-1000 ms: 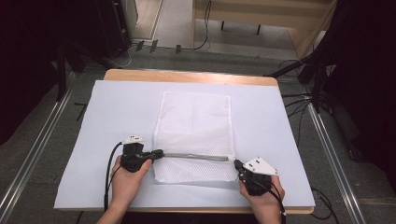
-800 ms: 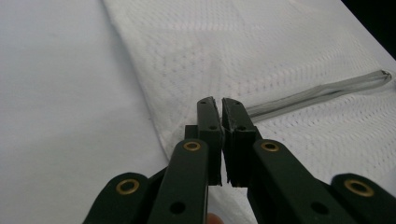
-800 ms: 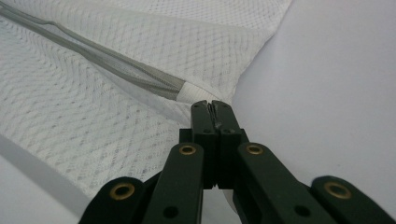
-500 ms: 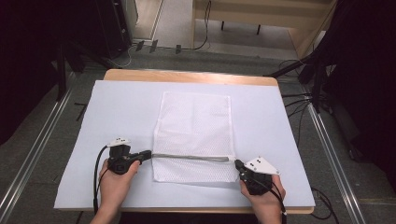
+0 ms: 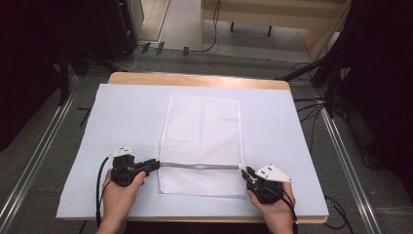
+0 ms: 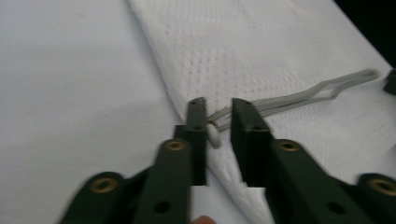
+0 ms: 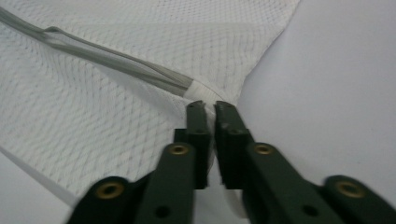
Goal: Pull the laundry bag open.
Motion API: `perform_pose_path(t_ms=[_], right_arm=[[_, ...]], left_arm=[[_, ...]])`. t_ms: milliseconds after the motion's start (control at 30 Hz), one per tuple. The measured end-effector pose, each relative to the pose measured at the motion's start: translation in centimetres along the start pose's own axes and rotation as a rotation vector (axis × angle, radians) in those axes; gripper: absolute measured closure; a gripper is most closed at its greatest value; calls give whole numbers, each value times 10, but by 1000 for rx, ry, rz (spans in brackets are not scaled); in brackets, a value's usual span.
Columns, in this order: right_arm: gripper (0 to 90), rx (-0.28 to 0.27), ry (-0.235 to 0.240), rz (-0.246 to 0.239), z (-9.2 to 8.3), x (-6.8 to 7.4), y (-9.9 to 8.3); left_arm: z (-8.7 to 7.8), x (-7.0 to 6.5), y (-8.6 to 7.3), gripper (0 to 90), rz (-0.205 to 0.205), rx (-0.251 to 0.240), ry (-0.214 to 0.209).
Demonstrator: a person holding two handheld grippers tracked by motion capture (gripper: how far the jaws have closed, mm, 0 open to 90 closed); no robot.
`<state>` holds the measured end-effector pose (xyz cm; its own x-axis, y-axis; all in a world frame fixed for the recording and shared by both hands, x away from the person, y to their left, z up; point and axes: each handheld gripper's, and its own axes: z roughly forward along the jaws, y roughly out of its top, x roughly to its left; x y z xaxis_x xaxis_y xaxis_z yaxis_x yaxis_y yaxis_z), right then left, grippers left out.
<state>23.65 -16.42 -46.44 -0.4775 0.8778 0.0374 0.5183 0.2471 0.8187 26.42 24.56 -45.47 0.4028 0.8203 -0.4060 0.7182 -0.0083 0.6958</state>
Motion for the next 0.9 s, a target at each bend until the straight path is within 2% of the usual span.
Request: perform_pose_path(t_ms=[33,100,133,167,233,333,400,467,500,533,567,600,667,700,800,833,867,900], right_arm=[[642,-5,5,-1,0,-1,0],[560,-18,14,7,-2,-3,1],[560,-18,14,7,-2,-3,1],[483,-27,27,11,-4,-5,2],[434,-29,32,13,-6,-8,2],[395,-39,35,21,-8,-11,2],[360,-47,38,31,-10,-15,2],[311,-42,43,37,-14,-23,3],[303,-44,46,40,-15,-26,3],[303,-44,46,40,-15,-26,3],[270,-42,46,46,-17,-31,3],[253,-43,49,52,-18,-35,2],[241,-44,40,60,-19,-38,2],[218,-36,24,92,-21,-44,1],[197,-39,26,112,-23,-51,0],[180,-43,28,130,-25,-58,-1],[177,-46,23,129,-27,-61,-1],[177,-47,13,134,-28,-64,-2]], left_arm=[[-3,-3,-3,582,30,-37,26],[-5,-5,-5,433,58,-49,77],[-5,-5,-5,379,58,-49,77],[-6,-6,-6,333,69,-56,88],[-12,-7,-7,260,97,-75,93],[-16,-7,-7,130,112,-88,89],[-21,-7,-8,105,131,-97,85],[-28,-3,-11,17,169,-100,25],[-28,-3,-11,0,169,-100,25],[-30,-2,-11,0,180,-102,7],[-35,1,-12,0,200,-101,15],[-35,1,-12,0,200,-101,15],[-39,3,-14,0,219,-106,47],[-44,7,-16,0,227,-122,75],[-48,12,-16,0,229,-129,76],[-52,18,-16,0,228,-127,81],[-52,18,-16,0,228,-127,81],[-53,24,-16,0,230,-125,90]])
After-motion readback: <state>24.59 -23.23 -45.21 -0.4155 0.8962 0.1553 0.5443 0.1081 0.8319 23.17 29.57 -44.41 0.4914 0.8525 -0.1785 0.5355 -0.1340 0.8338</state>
